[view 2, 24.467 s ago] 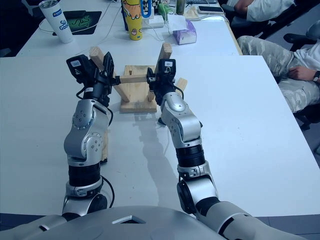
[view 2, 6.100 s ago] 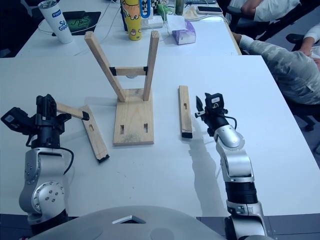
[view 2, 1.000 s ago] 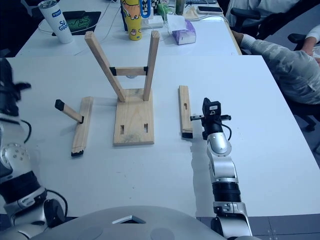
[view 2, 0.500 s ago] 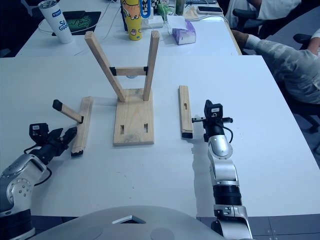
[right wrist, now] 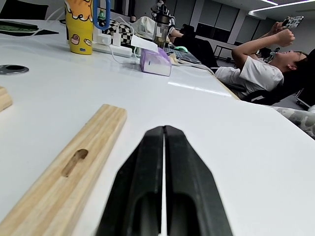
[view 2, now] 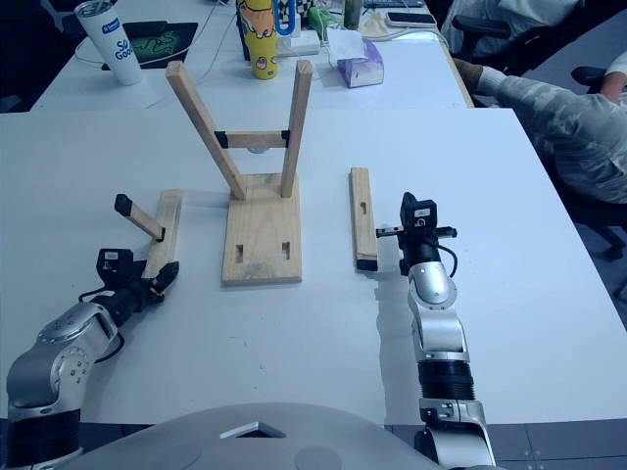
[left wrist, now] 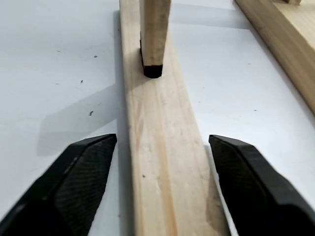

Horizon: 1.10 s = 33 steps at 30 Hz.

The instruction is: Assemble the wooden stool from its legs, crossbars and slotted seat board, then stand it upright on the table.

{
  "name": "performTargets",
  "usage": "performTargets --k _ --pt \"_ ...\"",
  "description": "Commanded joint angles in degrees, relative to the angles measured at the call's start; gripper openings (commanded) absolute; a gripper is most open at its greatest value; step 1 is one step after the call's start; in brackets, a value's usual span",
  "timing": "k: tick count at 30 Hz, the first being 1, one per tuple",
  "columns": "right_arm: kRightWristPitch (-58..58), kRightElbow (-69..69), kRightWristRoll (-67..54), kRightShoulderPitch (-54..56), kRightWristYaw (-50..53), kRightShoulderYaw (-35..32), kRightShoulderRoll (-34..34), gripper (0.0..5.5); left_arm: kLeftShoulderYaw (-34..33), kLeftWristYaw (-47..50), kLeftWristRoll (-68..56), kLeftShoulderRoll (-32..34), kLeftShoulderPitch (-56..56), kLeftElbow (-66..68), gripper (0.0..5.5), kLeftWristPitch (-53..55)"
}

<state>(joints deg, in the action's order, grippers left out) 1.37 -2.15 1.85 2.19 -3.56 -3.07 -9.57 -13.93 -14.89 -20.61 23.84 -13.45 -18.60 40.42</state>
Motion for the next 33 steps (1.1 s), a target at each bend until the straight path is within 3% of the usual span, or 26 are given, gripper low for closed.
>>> performTargets --k 1,7,24,30,33 --pt "-0.25 -0.66 0.31 1.25 -0.33 0.24 -0.27 0.0 1.42 -0.44 1.44 -0.11 0.11 1.84 2.77 -0.66" --pt "-0.41 -0.88 0.28 1.81 -0.36 0.31 -0.19 0.0 2.71 -0.51 2.03 -1.01 0.66 2.17 2.04 -1.58" --pt "4.16 -1.86 -3.43 17.55 -2.42 -3.07 -2.41 0.0 -2.53 6.3 5.93 -5.29 9.51 0.89 2.04 -18.64" --pt "13.06 2.48 -11.66 26.75 -6.14 -4.55 -2.05 0.0 -3.53 7.56 7.91 -4.48 14.19 -2.97 2.04 -26.18" --pt "24.66 7.5 -22.74 30.67 -9.64 -5.72 -0.98 0.0 -1.69 6.31 7.98 -4.11 16.74 -5.83 2.04 -27.14"
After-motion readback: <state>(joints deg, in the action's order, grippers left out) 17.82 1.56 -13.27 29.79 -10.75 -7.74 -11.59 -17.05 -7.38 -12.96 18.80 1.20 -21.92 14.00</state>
